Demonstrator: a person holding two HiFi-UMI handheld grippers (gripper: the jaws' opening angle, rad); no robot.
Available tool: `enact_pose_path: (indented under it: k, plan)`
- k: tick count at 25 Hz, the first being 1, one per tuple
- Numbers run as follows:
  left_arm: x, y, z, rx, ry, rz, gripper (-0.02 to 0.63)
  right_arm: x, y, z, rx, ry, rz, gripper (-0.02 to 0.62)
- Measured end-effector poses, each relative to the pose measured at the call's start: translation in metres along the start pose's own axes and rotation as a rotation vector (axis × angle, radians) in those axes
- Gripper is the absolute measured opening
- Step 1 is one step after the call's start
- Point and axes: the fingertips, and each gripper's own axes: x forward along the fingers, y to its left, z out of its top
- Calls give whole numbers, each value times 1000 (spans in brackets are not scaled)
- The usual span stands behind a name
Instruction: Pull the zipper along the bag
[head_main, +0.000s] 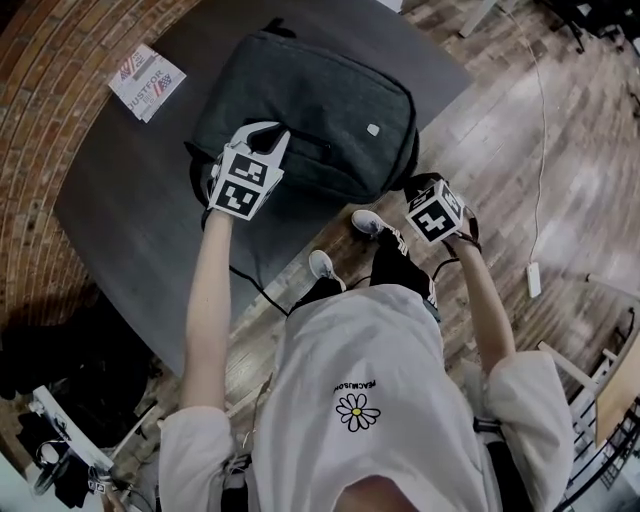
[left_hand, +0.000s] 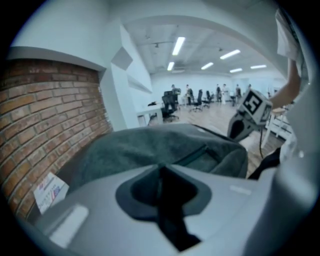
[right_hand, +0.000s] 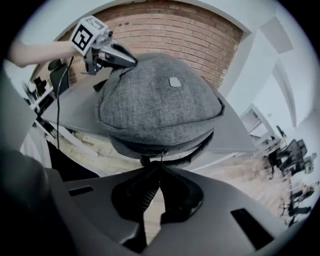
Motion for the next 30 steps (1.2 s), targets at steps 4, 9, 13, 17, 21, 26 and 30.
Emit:
enact_pose_path:
  k: [4,9,13,17,21,26,30]
  plan:
    - [1,0,0,1,-10,-17,35,-9,29,-2,196,-67,84,3]
    - [2,-1,-1,5,-27,-17,29,-7,43,-8,-33,26,-114,5]
    - [0,1,1,-13,-38,-46,26,0,40,-9,79,12,-108,2]
    - [-25,26,17,46,-41,2,5,6,39,-10,78,15,-112,2]
    - [-34,43,32,157,-8,34,8,17,13,-12,25,24,-163,2]
    - [2,16,24,226,67,-27,12,28,-65,4,34,25,-254,2]
    - [19,18,25,153,60,-15,5,19,-88,14,26,8,-226,2]
